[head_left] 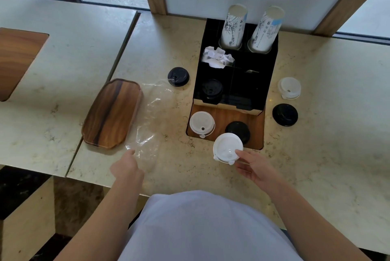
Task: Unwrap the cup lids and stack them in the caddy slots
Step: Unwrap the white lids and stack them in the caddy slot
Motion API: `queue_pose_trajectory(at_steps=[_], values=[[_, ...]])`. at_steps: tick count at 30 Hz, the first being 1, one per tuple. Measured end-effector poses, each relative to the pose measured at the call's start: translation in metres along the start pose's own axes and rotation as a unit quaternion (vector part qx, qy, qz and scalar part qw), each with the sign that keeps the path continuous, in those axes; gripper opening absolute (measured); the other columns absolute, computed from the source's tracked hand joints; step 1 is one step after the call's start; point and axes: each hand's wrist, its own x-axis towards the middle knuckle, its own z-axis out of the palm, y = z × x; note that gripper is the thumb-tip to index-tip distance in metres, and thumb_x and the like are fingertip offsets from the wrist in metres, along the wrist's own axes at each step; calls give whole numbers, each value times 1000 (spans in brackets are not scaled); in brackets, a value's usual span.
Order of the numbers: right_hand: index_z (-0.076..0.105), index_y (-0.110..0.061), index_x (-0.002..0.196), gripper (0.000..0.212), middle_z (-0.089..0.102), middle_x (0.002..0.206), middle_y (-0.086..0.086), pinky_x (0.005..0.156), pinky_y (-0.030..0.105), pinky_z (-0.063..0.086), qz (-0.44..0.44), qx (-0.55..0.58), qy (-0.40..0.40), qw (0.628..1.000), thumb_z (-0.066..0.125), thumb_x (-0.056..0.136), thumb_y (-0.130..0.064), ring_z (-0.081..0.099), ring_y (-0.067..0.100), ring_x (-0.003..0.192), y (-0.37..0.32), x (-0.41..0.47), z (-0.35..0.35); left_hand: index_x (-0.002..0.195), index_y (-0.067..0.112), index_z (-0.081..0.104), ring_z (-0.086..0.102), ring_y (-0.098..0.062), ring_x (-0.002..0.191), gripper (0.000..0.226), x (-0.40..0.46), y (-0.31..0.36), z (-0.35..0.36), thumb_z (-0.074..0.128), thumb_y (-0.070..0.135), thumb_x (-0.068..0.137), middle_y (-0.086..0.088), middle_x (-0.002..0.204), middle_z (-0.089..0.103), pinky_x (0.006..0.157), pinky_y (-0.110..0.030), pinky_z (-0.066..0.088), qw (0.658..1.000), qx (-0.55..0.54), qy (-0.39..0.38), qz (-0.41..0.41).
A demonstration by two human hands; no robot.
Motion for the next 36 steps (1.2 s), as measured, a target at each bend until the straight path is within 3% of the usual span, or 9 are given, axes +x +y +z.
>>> queue_pose_trajectory(at_steps=[3, 5, 11, 16, 19, 22, 27, 30, 36], values=[[68, -17, 113, 32, 77, 103, 3, 78, 31, 60, -33, -49, 10, 998, 76, 87, -35, 71, 21, 96, -4, -4, 3, 73, 14, 46, 41, -23, 68, 17, -20, 1, 2, 59, 6, 79, -2, 69, 43, 56, -35, 36, 944, 153, -36, 291], [66, -19, 113, 35, 73, 106, 1, 78, 32, 61, -77, -112, 33, 990, 76, 86, -39, 71, 20, 96, -7, -7, 10, 69, 15, 43, 39, -22, 64, 20, -40, 1, 12, 58, 9, 81, -4, 67, 42, 57, -38, 36, 892, 218, -155, 365], [63, -30, 110, 30, 67, 99, -17, 61, 13, 50, -340, -340, 137, 866, 72, 84, -42, 64, 0, 80, -21, -27, 36, 121, 21, 53, 69, -21, 98, 52, -126, -9, 50, 74, 51, 84, -1, 114, 66, 77, -40, 63, 794, 346, -468, 177], [68, -16, 109, 38, 62, 91, -5, 62, 24, 53, -528, -443, 197, 698, 67, 84, -44, 56, 10, 76, -31, -39, 55, 129, 27, 46, 76, -28, 93, 66, -154, -24, 67, 81, 47, 77, -11, 117, 71, 76, -41, 63, 811, 228, -535, 61], [69, -15, 108, 41, 58, 95, -1, 73, 25, 48, -565, -446, 209, 662, 70, 83, -47, 51, 15, 87, -37, -38, 56, 121, 22, 57, 75, -29, 95, 42, -154, -22, 74, 78, 29, 85, -15, 117, 70, 71, -35, 61, 831, 172, -523, 81], [71, -20, 111, 39, 54, 112, -1, 83, 24, 46, -543, -408, 203, 705, 70, 80, -44, 48, 17, 103, -44, -37, 55, 123, 13, 62, 73, -28, 93, 37, -152, -17, 81, 70, 18, 88, -22, 119, 69, 71, -33, 57, 812, 168, -552, 88], [63, -25, 125, 34, 50, 132, -5, 102, 35, 47, -424, -232, 202, 852, 62, 92, -34, 47, 15, 125, -61, -34, 47, 126, 7, 57, 72, -34, 103, 41, -151, -12, 101, 69, 16, 88, -20, 122, 68, 74, -33, 58, 824, 141, -547, 43], [59, -27, 134, 34, 62, 127, -7, 90, 33, 58, -305, -79, 90, 945, 57, 100, -24, 60, 14, 117, -74, -29, 35, 122, 6, 56, 71, -34, 106, 35, -150, -13, 117, 69, 15, 91, -19, 123, 66, 71, -30, 58, 836, 155, -525, 48], [68, -32, 121, 27, 68, 115, -15, 80, 22, 59, -255, -8, 99, 962, 50, 105, -21, 67, 8, 105, -82, -10, 16, 118, 10, 68, 69, -26, 108, 29, -150, -21, 150, 73, 23, 92, -10, 119, 70, 76, -32, 62, 840, 198, -498, 85]])
